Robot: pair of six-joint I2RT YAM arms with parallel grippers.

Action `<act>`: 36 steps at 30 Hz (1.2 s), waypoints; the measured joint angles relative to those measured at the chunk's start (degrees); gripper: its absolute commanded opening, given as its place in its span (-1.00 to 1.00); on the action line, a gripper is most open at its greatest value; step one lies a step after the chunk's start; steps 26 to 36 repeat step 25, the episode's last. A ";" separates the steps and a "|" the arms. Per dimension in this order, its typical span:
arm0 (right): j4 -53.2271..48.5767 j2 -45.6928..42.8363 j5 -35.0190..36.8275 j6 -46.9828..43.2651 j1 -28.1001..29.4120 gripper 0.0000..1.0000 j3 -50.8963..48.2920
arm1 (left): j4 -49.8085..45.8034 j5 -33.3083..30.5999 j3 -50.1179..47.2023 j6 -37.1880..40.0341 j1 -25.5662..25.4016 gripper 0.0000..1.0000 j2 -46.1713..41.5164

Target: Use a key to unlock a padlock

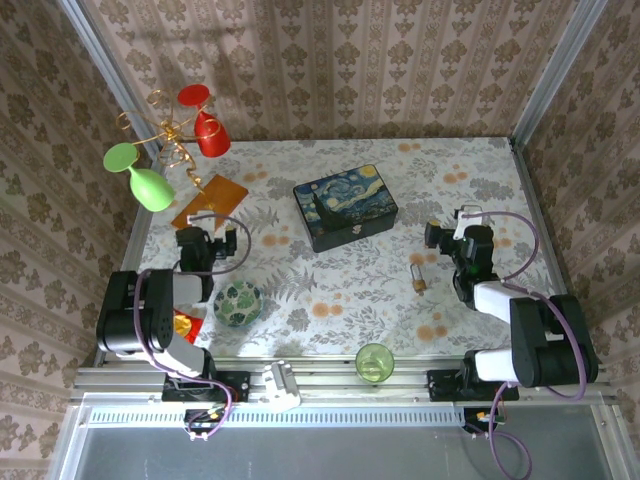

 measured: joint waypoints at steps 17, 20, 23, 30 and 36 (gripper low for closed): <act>7.45 9.60 -0.09 0.59 1.03 1.00 1.75 | 4.15 3.52 -1.20 0.04 1.03 1.00 0.31; 7.43 9.60 -0.11 0.15 1.18 1.00 1.75 | 4.13 3.74 -1.18 0.04 1.01 1.00 0.31; 6.32 9.60 -0.90 -0.22 1.16 1.00 2.27 | 4.15 3.78 -1.18 0.04 1.01 1.00 0.31; 6.16 9.60 -1.46 -0.24 1.01 1.00 2.43 | 4.15 3.91 -1.18 0.04 1.01 1.00 0.31; 6.16 9.60 -1.46 -0.24 1.01 1.00 2.43 | 4.15 3.91 -1.18 0.04 1.01 1.00 0.31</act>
